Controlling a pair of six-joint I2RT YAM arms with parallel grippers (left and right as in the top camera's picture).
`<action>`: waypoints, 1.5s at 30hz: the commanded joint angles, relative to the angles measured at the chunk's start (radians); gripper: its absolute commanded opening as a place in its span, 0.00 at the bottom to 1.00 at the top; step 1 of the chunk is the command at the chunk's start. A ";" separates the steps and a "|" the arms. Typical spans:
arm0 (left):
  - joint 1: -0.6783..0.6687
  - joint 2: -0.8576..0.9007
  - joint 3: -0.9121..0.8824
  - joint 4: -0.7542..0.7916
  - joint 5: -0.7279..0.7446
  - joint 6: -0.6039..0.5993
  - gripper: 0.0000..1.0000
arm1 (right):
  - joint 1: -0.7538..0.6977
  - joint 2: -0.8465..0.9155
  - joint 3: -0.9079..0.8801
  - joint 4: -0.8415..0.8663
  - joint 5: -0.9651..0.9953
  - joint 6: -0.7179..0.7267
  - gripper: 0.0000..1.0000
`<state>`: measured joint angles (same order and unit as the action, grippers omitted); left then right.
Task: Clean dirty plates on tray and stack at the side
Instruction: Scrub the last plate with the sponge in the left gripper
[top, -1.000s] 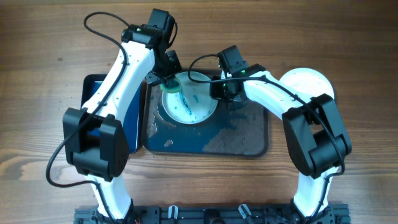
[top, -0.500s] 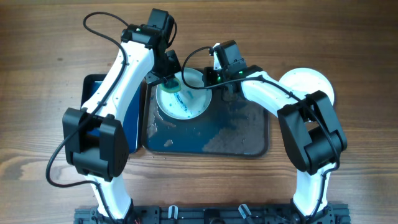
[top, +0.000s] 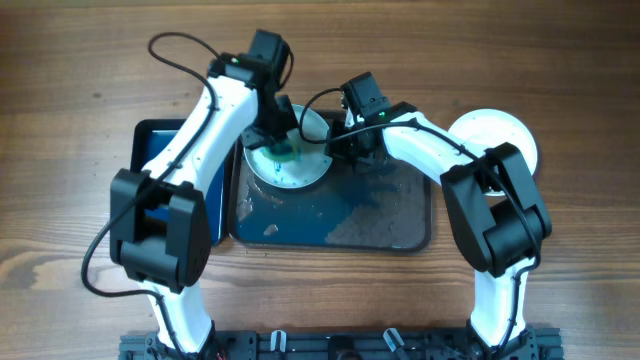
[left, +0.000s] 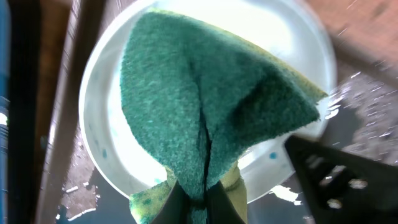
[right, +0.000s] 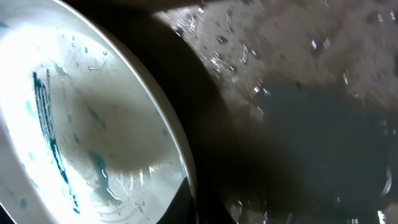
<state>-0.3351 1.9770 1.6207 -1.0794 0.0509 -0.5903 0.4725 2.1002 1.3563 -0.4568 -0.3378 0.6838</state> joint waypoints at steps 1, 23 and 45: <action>-0.010 -0.010 -0.104 0.075 0.004 -0.043 0.04 | -0.002 0.013 -0.021 -0.061 0.022 0.051 0.04; 0.157 0.003 -0.449 0.577 -0.075 -0.280 0.04 | 0.001 -0.006 -0.019 -0.078 -0.045 -0.083 0.04; 0.048 0.003 -0.450 0.293 -0.328 -0.257 0.04 | 0.000 -0.006 -0.019 -0.029 -0.057 -0.105 0.04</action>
<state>-0.3363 1.9274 1.2171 -0.6930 0.0620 -0.7174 0.4812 2.0869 1.3479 -0.4816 -0.3878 0.5976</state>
